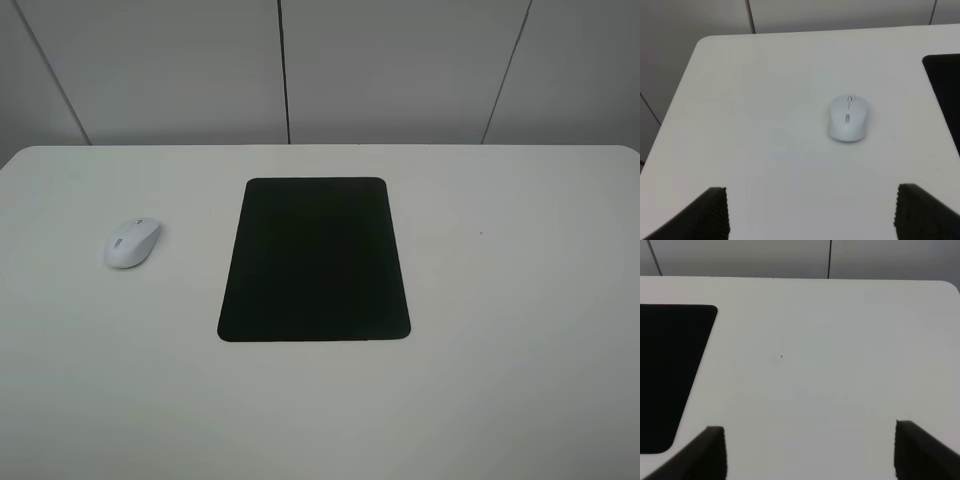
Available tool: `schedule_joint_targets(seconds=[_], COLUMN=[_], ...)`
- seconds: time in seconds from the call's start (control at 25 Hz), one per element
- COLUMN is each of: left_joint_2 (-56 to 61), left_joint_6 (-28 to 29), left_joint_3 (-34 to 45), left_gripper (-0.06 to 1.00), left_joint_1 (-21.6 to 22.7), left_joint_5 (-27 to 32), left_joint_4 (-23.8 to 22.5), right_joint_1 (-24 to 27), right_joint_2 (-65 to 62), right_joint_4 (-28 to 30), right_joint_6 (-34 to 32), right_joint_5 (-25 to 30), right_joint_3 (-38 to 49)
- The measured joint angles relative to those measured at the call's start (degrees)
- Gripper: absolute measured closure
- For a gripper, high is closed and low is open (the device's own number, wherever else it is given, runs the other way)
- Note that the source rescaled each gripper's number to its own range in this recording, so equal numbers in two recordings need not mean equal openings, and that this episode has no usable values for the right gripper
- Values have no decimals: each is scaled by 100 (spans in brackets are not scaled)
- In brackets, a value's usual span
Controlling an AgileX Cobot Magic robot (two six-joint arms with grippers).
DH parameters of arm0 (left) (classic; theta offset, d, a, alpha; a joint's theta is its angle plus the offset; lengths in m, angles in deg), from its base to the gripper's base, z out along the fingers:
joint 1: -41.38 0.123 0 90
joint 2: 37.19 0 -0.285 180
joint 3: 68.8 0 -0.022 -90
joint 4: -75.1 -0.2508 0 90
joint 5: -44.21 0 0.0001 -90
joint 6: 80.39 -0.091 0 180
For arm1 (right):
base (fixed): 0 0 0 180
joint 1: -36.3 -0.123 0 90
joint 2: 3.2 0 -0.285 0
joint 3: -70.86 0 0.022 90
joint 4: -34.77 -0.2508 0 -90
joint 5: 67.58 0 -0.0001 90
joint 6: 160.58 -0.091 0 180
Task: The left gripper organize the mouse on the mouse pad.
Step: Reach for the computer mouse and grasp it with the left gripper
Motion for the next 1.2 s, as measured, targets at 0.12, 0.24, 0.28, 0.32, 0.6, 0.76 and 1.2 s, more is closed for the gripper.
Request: schedule_joint_targets(seconds=[0.12,0.24,0.28,0.32,0.6,0.76,1.2], left_joint_2=[0,0,0,0,0,0,-2977], left_joint_6=[1,16,16,16,16,16,16], left_joint_3=[0,0,0,0,0,0,-459], left_gripper=[49,49,49,49,49,49,49], left_joint_1=[0,0,0,0,0,0,0], left_joint_5=[0,0,0,0,0,-5,-1140], left_joint_4=[0,0,0,0,0,-101,-349], right_joint_1=[0,0,0,0,0,0,0], right_joint_2=[0,0,0,0,0,0,0], right_joint_4=[0,0,0,0,0,0,0], right_joint_6=[0,0,0,0,0,0,0], right_joint_5=[0,0,0,0,0,0,0], right_joint_3=[0,0,0,0,0,0,0])
